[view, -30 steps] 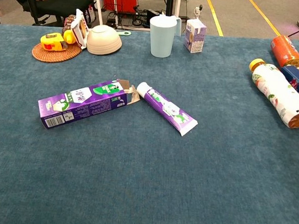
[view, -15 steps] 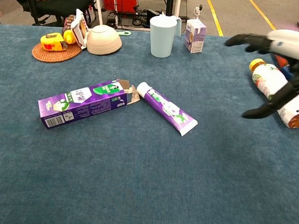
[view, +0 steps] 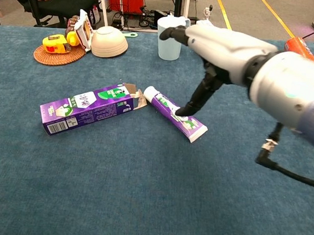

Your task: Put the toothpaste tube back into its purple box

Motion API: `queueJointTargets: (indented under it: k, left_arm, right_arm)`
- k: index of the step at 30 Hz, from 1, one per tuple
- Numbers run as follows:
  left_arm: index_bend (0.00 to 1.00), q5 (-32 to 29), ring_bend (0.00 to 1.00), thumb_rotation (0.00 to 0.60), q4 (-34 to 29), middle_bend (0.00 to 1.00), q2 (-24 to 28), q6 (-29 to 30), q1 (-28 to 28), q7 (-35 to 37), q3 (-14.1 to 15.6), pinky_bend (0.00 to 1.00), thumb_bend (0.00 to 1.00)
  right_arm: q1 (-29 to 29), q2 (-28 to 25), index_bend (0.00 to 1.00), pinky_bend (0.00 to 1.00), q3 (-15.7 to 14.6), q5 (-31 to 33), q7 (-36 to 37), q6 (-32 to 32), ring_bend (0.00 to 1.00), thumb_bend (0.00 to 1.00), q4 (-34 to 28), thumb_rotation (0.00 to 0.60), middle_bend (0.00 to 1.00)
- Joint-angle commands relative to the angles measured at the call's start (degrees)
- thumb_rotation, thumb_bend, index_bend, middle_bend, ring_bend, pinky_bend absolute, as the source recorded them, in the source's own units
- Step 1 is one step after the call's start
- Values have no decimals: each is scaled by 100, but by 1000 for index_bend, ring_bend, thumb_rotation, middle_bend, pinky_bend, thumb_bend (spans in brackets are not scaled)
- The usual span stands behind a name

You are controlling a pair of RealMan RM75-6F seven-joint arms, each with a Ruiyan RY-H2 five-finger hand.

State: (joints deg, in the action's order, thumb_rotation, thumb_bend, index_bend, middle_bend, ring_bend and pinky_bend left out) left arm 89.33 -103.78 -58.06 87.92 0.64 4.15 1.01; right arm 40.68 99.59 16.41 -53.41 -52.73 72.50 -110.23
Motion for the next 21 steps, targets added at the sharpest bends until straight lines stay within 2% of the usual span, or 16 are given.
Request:
queueJointTargets:
  k: [1,7,16,21]
  left_arm:
    - [0,-21,0,600,8,0,-2,-19,8,-4,-9,101,76]
    - [0,-105,0,600,-5,0,-12,-124,53,-38,-31,101,77]
    - [0,-216,0,600,-29,0,-56,-209,90,-150,-68,101,77]
    - [0,-233,0,600,-40,0,-77,-232,98,-195,-69,101,77]
  right_arm:
    - [328,407,0,0,92,227,-379,133,0,0,458,600,0]
    - [648,846,0,0,111,427,-660,94,0,0,1232,600,0]
    - [749,1279,0,0,-71,547,-572,49,0,0,2009,600,0]
    - [851,1487,0,0,-37,590,-567,-22,0,0,2455,600,0]
